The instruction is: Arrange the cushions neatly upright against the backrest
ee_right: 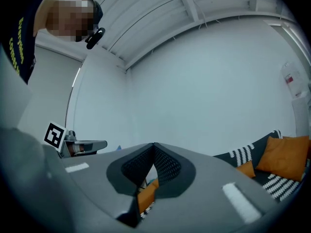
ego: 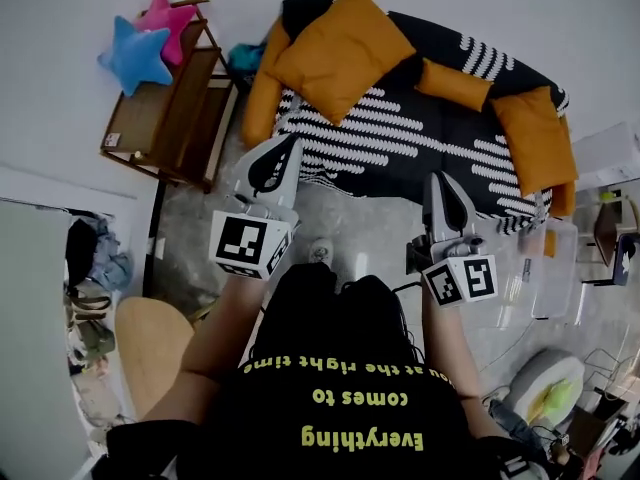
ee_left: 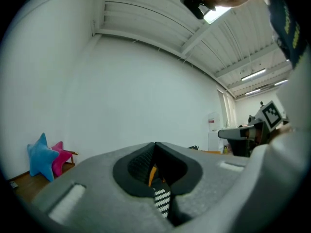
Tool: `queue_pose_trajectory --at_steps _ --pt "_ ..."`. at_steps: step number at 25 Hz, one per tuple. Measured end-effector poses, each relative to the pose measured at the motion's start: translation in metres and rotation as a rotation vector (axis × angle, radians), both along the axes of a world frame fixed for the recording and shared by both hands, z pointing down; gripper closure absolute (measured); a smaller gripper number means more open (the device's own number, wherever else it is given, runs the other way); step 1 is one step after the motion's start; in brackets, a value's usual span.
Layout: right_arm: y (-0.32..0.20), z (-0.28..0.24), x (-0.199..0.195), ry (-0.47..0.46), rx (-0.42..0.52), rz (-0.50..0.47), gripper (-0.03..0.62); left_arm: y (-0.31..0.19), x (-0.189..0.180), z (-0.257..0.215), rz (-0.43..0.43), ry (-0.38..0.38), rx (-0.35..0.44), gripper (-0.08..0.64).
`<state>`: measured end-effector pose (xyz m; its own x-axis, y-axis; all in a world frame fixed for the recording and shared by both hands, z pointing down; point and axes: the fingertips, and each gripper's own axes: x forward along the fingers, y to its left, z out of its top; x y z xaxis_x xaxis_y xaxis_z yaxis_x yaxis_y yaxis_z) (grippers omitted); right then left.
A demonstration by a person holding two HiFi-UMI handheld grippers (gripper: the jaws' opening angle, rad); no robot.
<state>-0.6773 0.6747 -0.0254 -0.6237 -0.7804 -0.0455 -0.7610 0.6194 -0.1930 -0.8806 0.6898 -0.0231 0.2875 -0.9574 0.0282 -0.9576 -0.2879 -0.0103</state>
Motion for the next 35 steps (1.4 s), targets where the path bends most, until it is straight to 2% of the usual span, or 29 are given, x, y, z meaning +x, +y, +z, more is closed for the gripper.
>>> queue_pose_trajectory --at_steps 10,15,22,30,35 --pt "-0.071 0.007 -0.034 0.023 -0.024 0.009 0.58 -0.066 -0.037 0.019 -0.016 0.044 -0.031 0.558" --pt "-0.12 0.011 -0.057 0.011 -0.02 -0.058 0.58 -0.101 -0.051 0.023 -0.06 0.039 -0.038 0.558" --pt "-0.21 -0.005 -0.082 0.005 -0.004 -0.159 0.58 -0.18 -0.059 0.01 -0.117 0.034 -0.026 0.558" --pt "-0.315 0.0 -0.071 0.013 -0.015 -0.234 0.58 -0.279 -0.045 0.017 -0.174 0.027 -0.028 0.558" --pt "-0.377 0.01 -0.057 0.007 -0.041 -0.25 0.58 -0.332 -0.034 0.022 -0.19 0.005 -0.041 0.558"
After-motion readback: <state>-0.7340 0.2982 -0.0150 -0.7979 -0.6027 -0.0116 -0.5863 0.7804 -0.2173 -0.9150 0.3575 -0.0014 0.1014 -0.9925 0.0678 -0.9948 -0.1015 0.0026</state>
